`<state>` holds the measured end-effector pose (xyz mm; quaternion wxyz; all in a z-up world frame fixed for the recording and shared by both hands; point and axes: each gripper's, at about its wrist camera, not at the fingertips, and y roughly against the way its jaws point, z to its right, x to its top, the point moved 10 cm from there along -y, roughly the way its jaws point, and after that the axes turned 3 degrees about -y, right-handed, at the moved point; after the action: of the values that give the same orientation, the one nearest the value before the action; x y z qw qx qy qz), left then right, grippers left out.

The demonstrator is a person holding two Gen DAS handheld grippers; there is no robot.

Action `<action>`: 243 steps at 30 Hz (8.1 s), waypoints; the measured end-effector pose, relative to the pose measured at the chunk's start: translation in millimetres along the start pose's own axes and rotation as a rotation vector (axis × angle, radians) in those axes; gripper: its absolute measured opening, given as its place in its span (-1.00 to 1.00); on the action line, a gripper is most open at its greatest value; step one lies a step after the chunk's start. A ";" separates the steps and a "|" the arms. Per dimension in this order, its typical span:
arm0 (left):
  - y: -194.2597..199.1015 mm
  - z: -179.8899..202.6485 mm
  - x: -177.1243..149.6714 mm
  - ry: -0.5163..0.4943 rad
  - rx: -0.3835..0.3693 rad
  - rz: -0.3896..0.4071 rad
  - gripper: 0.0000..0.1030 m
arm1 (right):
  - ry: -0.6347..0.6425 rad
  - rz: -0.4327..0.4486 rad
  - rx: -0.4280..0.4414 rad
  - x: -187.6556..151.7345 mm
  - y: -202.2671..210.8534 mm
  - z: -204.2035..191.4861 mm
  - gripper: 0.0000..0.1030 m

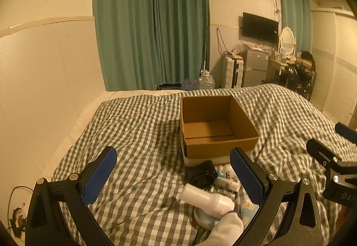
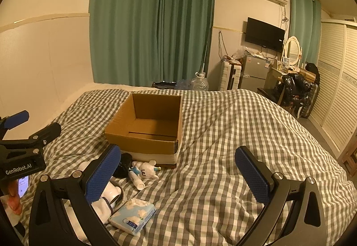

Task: Organize objects
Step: 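Lower the left tool onto the white sock and close on it, then grasp the blue floral tissue pack with the right tool while the left tool holds the sock, then carry sock and tissue pack into the cardboard box and open both tools, then grasp the white hair dryer by its body with the right tool, then lift the hair dryer with the right tool while the left tool grasps the clear tape roll rim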

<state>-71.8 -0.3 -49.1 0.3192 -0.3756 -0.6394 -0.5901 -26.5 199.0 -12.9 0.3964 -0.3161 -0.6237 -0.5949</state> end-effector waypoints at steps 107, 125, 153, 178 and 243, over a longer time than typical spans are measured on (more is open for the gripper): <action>-21.4 -8.3 -11.5 0.026 -0.071 -0.141 0.14 | 0.251 -0.172 0.105 -20.4 -24.4 -60.2 0.19; -136.5 -23.0 131.8 -0.103 -0.095 -0.098 0.14 | 0.251 -0.173 0.123 137.9 -99.2 -39.1 0.19; -300.6 38.7 83.7 -0.327 -0.266 -0.128 0.14 | 0.194 -0.377 0.297 65.9 -310.4 -31.8 0.20; -208.9 -2.2 83.6 -0.233 -0.256 -0.195 0.87 | 0.212 -0.267 0.227 93.1 -206.0 -32.1 0.65; -115.9 -38.6 -89.2 -0.051 -0.054 -0.345 0.96 | 0.276 -0.381 0.356 -56.9 -93.7 -94.6 -0.23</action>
<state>-126.7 -50.4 -180.9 0.1865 -0.2835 -0.6861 -0.6435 -68.8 100.8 -110.6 0.4077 -0.0348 -0.7065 -0.5774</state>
